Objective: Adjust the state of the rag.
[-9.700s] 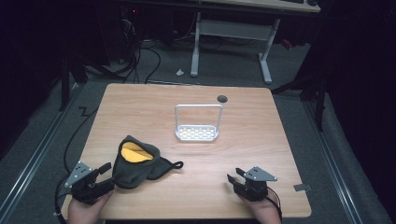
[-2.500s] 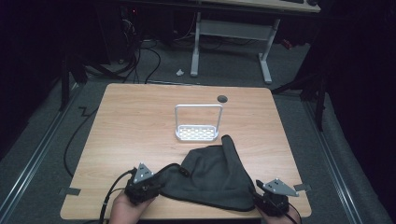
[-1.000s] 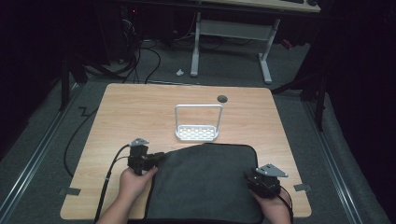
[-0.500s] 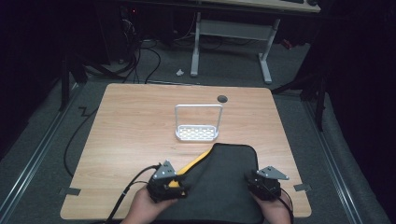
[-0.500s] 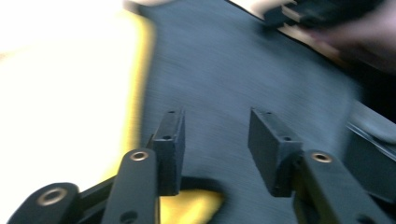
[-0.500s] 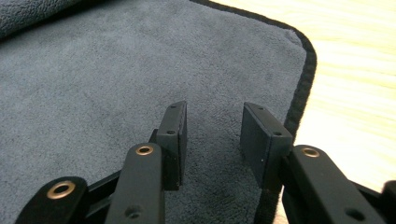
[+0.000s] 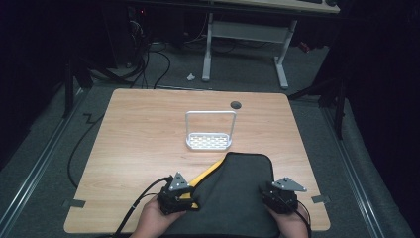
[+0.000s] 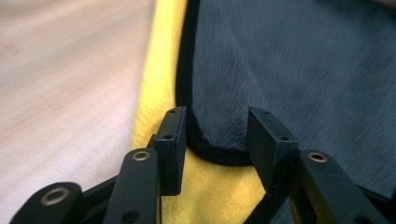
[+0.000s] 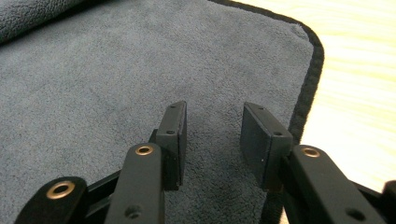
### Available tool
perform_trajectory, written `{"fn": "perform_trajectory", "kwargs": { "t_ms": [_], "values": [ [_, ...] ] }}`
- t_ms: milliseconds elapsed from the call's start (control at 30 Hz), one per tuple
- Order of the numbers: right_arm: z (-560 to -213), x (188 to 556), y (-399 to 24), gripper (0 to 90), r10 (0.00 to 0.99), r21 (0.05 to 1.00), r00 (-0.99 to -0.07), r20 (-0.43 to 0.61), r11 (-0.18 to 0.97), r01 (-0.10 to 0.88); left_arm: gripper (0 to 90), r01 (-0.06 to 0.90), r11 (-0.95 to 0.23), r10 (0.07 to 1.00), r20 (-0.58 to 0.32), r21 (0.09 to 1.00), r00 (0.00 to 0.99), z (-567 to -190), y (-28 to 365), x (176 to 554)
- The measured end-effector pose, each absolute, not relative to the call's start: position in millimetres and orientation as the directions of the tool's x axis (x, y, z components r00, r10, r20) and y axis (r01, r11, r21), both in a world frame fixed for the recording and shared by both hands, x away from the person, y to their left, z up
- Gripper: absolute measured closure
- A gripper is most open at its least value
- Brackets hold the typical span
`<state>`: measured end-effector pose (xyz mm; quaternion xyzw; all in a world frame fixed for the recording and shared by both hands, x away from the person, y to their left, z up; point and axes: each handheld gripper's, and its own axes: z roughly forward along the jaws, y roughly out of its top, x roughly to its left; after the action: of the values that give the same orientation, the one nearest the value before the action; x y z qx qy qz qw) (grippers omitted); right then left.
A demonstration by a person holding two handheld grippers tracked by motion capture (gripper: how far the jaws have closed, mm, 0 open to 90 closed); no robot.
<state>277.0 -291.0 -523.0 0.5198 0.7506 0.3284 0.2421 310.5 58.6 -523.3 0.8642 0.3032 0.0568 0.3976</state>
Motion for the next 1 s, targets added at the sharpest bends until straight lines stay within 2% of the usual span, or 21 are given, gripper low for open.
{"fn": "perform_trajectory", "kwargs": {
  "t_ms": [100, 167, 300, 400, 433, 467, 500, 533, 600, 633, 667, 700, 767, 833, 900, 1000],
  "values": [
    [-522, 277, -290, 61.8, 0.938, 0.748, -0.346, -0.025, 0.247, 0.616, 79.6, 0.470, -0.489, 0.572, -0.136, 0.735, 0.809, -519, 61, 311],
    [-522, 276, -291, 61.8, 0.938, 0.749, -0.344, -0.026, 0.246, 0.615, 81.2, 0.451, -0.481, 0.570, -0.122, 0.752, 0.813, -514, 64, 311],
    [-524, 277, -293, 61.9, 0.940, 0.740, -0.341, -0.036, 0.254, 0.623, 80.9, 0.457, -0.415, 0.607, -0.134, 0.787, 0.783, -498, 82, 322],
    [-526, 278, -297, 61.8, 0.940, 0.728, -0.338, -0.044, 0.262, 0.633, 80.9, 0.454, -0.404, 0.712, -0.039, 0.794, 0.701, -485, 118, 357],
    [-527, 278, -298, 61.8, 0.942, 0.730, -0.334, -0.038, 0.254, 0.635, 80.7, 0.454, -0.404, 0.712, -0.039, 0.794, 0.701, -485, 118, 357],
    [-527, 279, -299, 61.8, 0.942, 0.729, -0.333, -0.033, 0.250, 0.637, 78.7, 0.504, -0.396, 0.775, -0.015, 0.768, 0.632, -488, 141, 387],
    [-527, 281, -300, 61.7, 0.941, 0.730, -0.336, -0.034, 0.253, 0.635, 75.7, 0.539, -0.383, 0.812, -0.005, 0.750, 0.584, -490, 153, 401],
    [-527, 281, -300, 61.7, 0.941, 0.730, -0.336, -0.034, 0.253, 0.635, 69.4, 0.539, -0.383, 0.812, -0.005, 0.750, 0.584, -490, 153, 401],
    [-527, 286, -301, 61.7, 0.944, 0.726, -0.330, -0.029, 0.246, 0.642, 67.8, 0.564, -0.339, 0.839, -0.030, 0.753, 0.544, -486, 169, 410],
    [-527, 288, -301, 61.7, 0.944, 0.727, -0.329, -0.026, 0.244, 0.642, 67.2, 0.557, -0.303, 0.831, -0.071, 0.773, 0.551, -482, 171, 405],
    [-527, 288, -301, 61.7, 0.944, 0.727, -0.329, -0.026, 0.244, 0.642, 67.2, 0.557, -0.303, 0.831, -0.071, 0.773, 0.551, -482, 171, 405],
    [-527, 289, -302, 61.7, 0.944, 0.727, -0.330, -0.028, 0.245, 0.641, 67.1, 0.550, -0.301, 0.774, -0.138, 0.779, 0.618, -484, 162, 390],
    [-526, 290, -301, 61.6, 0.943, 0.723, -0.331, -0.026, 0.246, 0.645, 66.1, 0.536, -0.383, 0.722, -0.118, 0.752, 0.682, -497, 142, 373],
    [-526, 290, -301, 61.7, 0.944, 0.723, -0.330, -0.025, 0.245, 0.646, 66.0, 0.534, -0.433, 0.703, -0.099, 0.726, 0.704, -511, 129, 365],
    [-526, 290, -301, 61.7, 0.944, 0.723, -0.328, -0.026, 0.245, 0.647, 65.8, 0.545, -0.455, 0.705, -0.089, 0.704, 0.704, -524, 120, 367],
    [-525, 291, -300, 61.5, 0.946, 0.716, -0.322, -0.040, 0.251, 0.651, 67.2, 0.542, -0.427, 0.720, -0.090, 0.724, 0.688, -527, 117, 377]
  ]
}}
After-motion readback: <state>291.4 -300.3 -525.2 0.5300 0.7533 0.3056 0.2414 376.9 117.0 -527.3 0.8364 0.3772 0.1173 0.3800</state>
